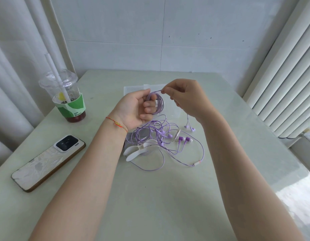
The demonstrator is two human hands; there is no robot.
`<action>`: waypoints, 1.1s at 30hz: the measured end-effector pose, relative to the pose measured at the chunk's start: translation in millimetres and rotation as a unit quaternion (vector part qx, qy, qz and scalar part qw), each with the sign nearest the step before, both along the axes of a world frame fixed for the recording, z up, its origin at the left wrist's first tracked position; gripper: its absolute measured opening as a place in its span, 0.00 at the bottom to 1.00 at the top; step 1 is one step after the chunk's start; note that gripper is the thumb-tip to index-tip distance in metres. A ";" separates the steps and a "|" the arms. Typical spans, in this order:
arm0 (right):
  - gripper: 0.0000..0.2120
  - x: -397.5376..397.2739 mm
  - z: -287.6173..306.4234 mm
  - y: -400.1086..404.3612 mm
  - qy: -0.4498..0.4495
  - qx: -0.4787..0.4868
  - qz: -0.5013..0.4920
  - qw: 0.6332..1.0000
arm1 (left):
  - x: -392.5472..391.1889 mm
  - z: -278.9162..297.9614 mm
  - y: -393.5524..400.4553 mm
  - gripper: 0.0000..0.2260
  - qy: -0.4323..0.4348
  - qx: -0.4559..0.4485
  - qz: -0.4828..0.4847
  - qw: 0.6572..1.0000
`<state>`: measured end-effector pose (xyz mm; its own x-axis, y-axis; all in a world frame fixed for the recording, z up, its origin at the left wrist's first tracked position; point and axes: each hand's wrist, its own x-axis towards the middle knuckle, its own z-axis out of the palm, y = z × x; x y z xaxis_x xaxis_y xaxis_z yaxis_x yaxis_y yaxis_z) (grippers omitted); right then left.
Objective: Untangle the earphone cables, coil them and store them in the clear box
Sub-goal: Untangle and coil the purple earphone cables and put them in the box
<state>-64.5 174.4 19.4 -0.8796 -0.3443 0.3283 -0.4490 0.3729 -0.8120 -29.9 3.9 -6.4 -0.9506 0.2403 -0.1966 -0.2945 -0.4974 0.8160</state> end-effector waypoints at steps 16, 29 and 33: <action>0.09 5.6 -5.8 -6.3 -0.068 0.135 0.042 0.988 | 4.2 9.0 0.7 0.10 0.074 0.138 0.048 0.986; 0.07 15.6 2.0 -5.3 -0.074 0.153 0.085 0.982 | 4.6 1.2 5.6 0.06 0.150 -0.174 0.179 0.957; 0.05 13.5 5.1 -3.3 -0.075 0.104 0.065 0.990 | 6.0 0.5 7.6 0.06 0.152 -0.276 0.151 0.937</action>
